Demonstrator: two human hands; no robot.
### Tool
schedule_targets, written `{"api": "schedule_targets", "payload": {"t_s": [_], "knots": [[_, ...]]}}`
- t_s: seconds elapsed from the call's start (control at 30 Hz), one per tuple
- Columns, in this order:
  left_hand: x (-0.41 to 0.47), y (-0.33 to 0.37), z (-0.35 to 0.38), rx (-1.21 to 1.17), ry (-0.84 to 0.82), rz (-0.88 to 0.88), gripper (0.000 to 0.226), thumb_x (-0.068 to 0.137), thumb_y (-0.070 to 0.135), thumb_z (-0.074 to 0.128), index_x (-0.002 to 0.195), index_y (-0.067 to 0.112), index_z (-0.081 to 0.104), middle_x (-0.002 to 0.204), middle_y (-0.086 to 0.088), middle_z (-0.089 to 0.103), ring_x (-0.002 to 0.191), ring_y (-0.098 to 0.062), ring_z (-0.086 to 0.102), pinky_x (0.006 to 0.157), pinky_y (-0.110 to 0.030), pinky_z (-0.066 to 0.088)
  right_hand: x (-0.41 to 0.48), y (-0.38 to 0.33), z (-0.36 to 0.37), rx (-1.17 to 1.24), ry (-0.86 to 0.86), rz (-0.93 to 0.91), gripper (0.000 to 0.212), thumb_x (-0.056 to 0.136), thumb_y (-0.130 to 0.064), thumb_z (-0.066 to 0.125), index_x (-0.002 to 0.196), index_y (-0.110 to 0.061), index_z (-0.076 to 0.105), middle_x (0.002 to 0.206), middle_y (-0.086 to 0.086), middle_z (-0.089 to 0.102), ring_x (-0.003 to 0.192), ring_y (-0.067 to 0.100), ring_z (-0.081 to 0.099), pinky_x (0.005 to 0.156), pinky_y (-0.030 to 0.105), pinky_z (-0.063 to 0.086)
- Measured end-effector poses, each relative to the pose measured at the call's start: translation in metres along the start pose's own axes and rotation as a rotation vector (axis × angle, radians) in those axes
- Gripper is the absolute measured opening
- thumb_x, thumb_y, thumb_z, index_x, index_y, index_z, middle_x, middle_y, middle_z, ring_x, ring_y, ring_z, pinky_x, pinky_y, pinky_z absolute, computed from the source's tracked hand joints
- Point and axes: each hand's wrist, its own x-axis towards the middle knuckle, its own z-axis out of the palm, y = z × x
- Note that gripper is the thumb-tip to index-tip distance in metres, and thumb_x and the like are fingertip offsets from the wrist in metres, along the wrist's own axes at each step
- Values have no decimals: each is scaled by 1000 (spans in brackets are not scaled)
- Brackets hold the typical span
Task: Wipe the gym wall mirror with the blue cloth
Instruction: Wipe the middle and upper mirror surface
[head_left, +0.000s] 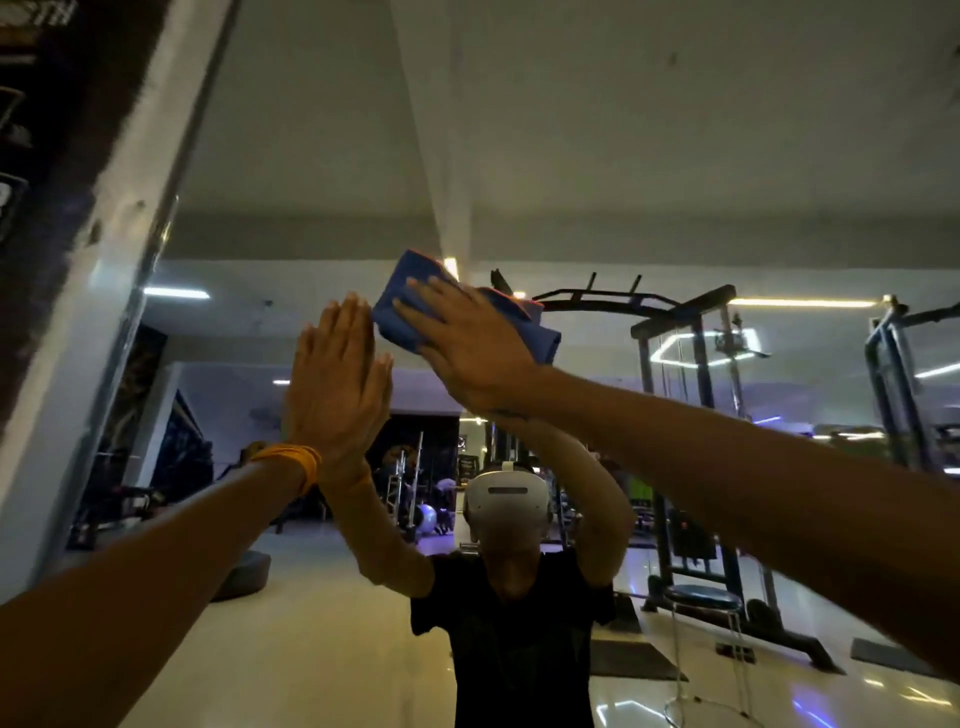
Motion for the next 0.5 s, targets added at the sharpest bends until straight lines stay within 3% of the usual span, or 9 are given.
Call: {"api": "schedule_targets", "payload": {"t_s": [0.07, 0.13, 0.2, 0.23, 0.27, 0.3, 0.33, 0.37, 0.5], "knots": [[-6, 5, -6, -6, 21, -11, 72, 105, 52, 13, 164, 9, 16, 172, -7, 12, 159, -20, 6, 129, -36, -4, 2, 39, -21, -32, 149, -51, 53, 109, -34, 39, 160, -19, 32, 169, 4, 22, 157, 25, 16, 125, 36, 5], [-8, 1, -7, -33, 21, 9, 73, 105, 54, 10, 164, 11, 14, 172, -5, 10, 159, -18, 4, 127, -30, -9, 19, 112, -54, 86, 188, 92, 56, 101, -40, 53, 151, -16, 48, 162, -18, 35, 151, 9, 27, 106, 23, 29], [-12, -3, -2, -39, 4, 34, 70, 106, 51, 11, 165, 12, 12, 173, -3, 6, 159, -15, -1, 127, -30, -10, 27, 181, -64, 457, 398, -413, 62, 82, -50, 77, 131, -15, 62, 136, -20, 54, 114, 6, 53, 71, 18, 35], [-12, -5, 0, -33, 6, 44, 69, 107, 50, 11, 165, 13, 9, 173, -2, 4, 159, -15, -3, 128, -33, -9, 31, 203, -63, 732, 273, -662, 57, 82, -52, 77, 125, -17, 63, 125, -13, 60, 92, 9, 54, 65, 18, 38], [-11, -6, 2, -33, 4, 50, 68, 108, 51, 10, 165, 14, 7, 173, -2, 1, 159, -14, -5, 129, -37, -6, 25, 195, -53, 810, 214, -648, 47, 91, -48, 69, 127, -18, 63, 123, -13, 60, 88, 8, 54, 73, 15, 44], [-10, -6, 2, -38, 1, 50, 68, 108, 51, 8, 165, 15, 4, 173, -1, -1, 159, -14, -6, 130, -42, -3, 11, 158, -42, 621, 269, -383, 42, 99, -40, 58, 134, -17, 61, 130, -16, 58, 106, 5, 56, 97, 13, 43], [-11, -6, 4, -39, -6, 46, 68, 108, 51, 7, 165, 15, 3, 173, -1, -3, 159, -14, -8, 130, -44, -1, -4, 98, -25, 498, 139, -161, 45, 103, -34, 51, 144, -15, 55, 143, -15, 52, 133, 4, 47, 118, 18, 27], [-12, -5, 4, -35, -12, 38, 67, 108, 50, 9, 165, 15, 3, 173, -2, -3, 159, -14, -8, 130, -45, -1, -18, 55, -12, 296, 199, 67, 50, 104, -32, 46, 152, -17, 45, 156, -6, 45, 150, 12, 31, 126, 30, 16], [-33, -5, 2, -115, -4, 30, 64, 109, 44, 16, 165, 14, 8, 173, -3, 2, 160, -16, -4, 130, -43, -2, -73, -2, -2, 50, -40, -158, 57, 108, -40, 37, 161, -31, 19, 170, -4, 16, 157, 13, 4, 127, 40, 3]]}}
